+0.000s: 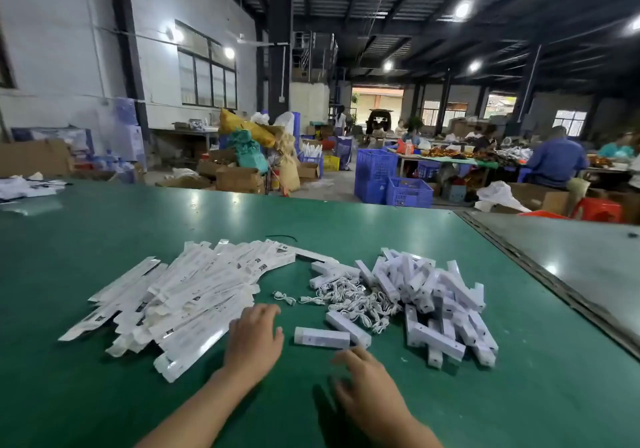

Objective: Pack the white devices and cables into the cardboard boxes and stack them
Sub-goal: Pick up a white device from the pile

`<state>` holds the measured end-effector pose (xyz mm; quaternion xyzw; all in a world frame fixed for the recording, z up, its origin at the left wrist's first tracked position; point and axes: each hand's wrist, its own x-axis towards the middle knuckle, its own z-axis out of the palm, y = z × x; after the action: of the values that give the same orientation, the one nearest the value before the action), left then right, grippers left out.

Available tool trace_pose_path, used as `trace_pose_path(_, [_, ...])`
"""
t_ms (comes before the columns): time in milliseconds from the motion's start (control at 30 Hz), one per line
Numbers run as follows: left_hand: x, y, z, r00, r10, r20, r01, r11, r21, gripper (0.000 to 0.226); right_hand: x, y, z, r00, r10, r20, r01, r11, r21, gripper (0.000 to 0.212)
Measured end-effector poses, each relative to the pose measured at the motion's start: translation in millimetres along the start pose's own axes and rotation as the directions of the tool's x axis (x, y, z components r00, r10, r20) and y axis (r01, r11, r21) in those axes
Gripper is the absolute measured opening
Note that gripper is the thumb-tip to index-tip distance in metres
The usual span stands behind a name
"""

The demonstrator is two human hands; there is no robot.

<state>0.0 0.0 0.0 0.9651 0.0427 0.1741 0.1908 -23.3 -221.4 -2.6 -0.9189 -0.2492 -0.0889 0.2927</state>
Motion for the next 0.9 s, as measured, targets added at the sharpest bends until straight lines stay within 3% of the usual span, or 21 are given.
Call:
trace_pose_path(100, [8.8, -27.0, 8.8, 0.979, -0.201, 0.035, 0.182, 0.94, 0.29, 0.061, 20.8, 4.7, 17.7, 0.996, -0.013, 0.087, 0.034, 0.968, -0.247, 0.051])
trace_pose_path(233, [7.2, -37.8, 13.3, 0.914, -0.393, 0.101, 0.343, 0.881, 0.327, 0.07, 32.8, 20.5, 34.3, 0.996, 0.033, 0.081, 0.0, 0.924, -0.382, 0.054])
trace_pose_path(500, [4.4, -37.1, 16.1, 0.958, -0.285, 0.019, 0.27, 0.924, 0.269, 0.052, 26.0, 25.1, 31.6, 0.995, 0.077, -0.057, -0.094, 0.912, -0.4, 0.055])
trace_pose_path(600, [4.9, -26.6, 6.9, 0.969, -0.248, 0.012, 0.229, 0.911, 0.343, 0.039, 24.1, 34.0, 1.1, 0.971, -0.013, -0.24, -0.096, 0.895, -0.436, 0.046])
trace_pose_path(667, [11.6, -25.3, 7.0, 0.983, -0.182, 0.025, 0.153, 0.883, 0.444, 0.04, 27.6, 49.8, -27.5, 0.909, -0.087, -0.408, -0.108, 0.896, -0.431, 0.039])
trace_pose_path(733, [19.8, -26.5, 5.7, 0.991, -0.128, 0.031, 0.092, 0.844, 0.528, 0.039, 34.1, 71.8, -64.6, 0.837, -0.056, -0.544, -0.177, 0.914, -0.366, 0.033])
trace_pose_path(800, [26.9, -24.7, -0.5, 0.995, -0.101, 0.013, 0.079, 0.842, 0.533, 0.036, 38.3, 98.9, -98.7, 0.762, 0.136, -0.634, -0.327, 0.925, -0.194, 0.033])
trace_pose_path(900, [40.1, -12.5, -10.1, 0.986, -0.126, -0.11, 0.16, 0.901, 0.403, 0.035, 38.2, 149.4, -128.8, 0.552, 0.469, -0.689, -0.494, 0.85, 0.183, 0.038])
